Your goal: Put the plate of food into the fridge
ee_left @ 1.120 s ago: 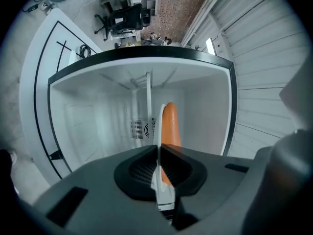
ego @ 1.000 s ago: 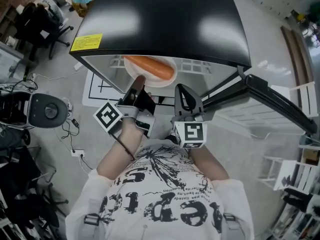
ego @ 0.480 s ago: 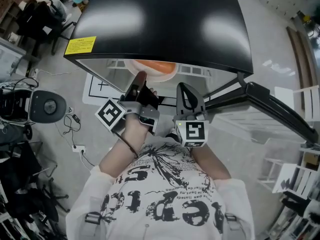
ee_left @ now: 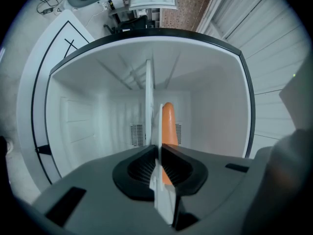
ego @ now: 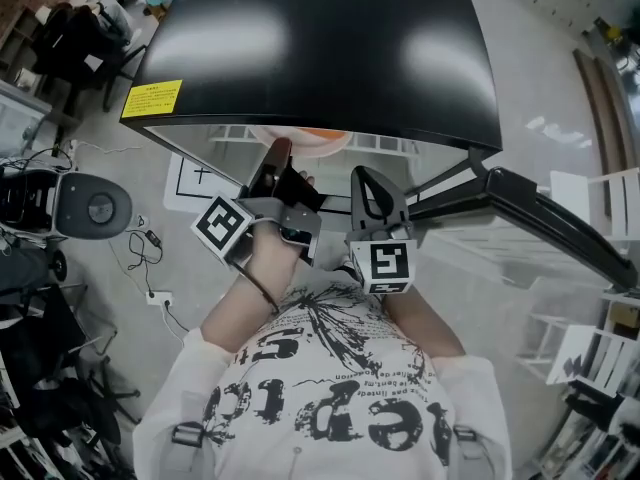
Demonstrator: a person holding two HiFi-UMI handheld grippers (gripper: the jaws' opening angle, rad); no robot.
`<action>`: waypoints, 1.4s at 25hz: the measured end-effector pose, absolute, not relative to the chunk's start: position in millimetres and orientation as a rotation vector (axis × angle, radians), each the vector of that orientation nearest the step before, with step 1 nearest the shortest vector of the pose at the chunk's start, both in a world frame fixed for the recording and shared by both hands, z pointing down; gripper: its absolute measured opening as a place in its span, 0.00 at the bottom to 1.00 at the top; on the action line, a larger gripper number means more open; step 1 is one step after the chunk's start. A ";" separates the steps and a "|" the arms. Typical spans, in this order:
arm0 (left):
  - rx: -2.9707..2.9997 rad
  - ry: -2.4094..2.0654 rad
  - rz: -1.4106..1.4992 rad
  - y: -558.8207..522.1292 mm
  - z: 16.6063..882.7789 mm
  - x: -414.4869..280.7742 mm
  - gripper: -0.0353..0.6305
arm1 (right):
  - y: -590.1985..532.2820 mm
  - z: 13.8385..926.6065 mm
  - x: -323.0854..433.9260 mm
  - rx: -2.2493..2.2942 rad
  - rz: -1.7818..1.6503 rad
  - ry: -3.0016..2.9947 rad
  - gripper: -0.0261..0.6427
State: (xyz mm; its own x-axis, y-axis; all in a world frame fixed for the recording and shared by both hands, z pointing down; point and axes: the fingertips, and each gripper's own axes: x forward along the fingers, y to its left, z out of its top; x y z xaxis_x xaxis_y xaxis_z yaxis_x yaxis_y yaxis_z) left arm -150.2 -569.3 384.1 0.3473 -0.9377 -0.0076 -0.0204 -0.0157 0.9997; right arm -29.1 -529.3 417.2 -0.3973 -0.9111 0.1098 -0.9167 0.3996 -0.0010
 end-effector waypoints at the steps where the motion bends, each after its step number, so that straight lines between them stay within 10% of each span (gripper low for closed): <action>1: 1.381 -0.958 -0.946 -569.4 384.0 -150.6 0.11 | -530.2 417.5 -29.1 1.667 0.092 -2.549 0.04; 18: 1.452 -0.852 -0.994 -569.7 376.8 -147.6 0.13 | -529.2 420.5 -45.2 1.640 0.071 -2.535 0.04; 23: 1.521 -0.819 -1.041 -563.6 363.4 -148.8 0.34 | -522.1 414.3 -46.7 1.660 0.051 -2.528 0.04; 35: 1.744 -0.901 -0.890 -532.7 367.9 -181.0 0.27 | -513.9 394.4 -41.3 1.816 0.009 -2.480 0.04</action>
State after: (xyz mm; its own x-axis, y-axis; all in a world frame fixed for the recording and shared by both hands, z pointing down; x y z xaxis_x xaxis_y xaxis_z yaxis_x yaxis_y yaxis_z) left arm -181.0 -532.7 367.9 0.4643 -0.8693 -0.1696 -0.1803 -0.2803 0.9428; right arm -41.3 -513.9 394.4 -0.3006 -0.9520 0.0581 -0.9524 0.3029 0.0356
